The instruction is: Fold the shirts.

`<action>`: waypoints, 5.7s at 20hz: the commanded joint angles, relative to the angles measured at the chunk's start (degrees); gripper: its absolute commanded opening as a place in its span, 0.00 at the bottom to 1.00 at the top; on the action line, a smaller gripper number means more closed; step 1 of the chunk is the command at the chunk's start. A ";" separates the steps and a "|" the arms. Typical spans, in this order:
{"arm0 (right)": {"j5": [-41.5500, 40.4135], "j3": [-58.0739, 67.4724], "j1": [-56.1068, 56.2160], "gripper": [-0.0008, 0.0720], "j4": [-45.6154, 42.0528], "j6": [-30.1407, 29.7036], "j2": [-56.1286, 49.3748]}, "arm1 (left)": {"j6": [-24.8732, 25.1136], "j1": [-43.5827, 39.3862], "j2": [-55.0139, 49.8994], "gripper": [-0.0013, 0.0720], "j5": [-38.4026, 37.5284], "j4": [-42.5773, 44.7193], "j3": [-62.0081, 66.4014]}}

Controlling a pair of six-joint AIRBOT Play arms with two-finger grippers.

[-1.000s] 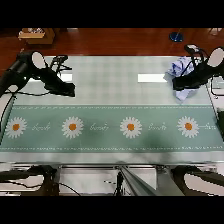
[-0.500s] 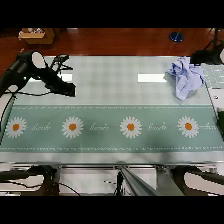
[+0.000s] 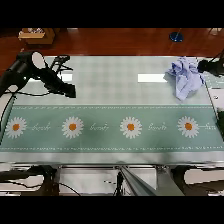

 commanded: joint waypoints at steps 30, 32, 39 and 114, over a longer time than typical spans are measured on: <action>30.08 6.05 17.92 0.04 28.79 -16.57 31.52 | -0.11 0.02 18.01 0.66 -24.55 -17.59 34.01; 29.99 2.25 25.18 0.04 27.89 -15.21 28.87 | -0.11 0.02 18.03 0.66 -27.10 -17.59 31.67; 20.90 -2.40 46.58 0.04 27.91 -9.79 13.62 | 0.61 -0.04 18.01 0.66 -26.75 -17.59 17.44; 24.15 -1.97 6.19 0.04 46.56 -21.66 47.58 | 12.85 27.26 38.32 0.04 -1.03 -62.42 5.42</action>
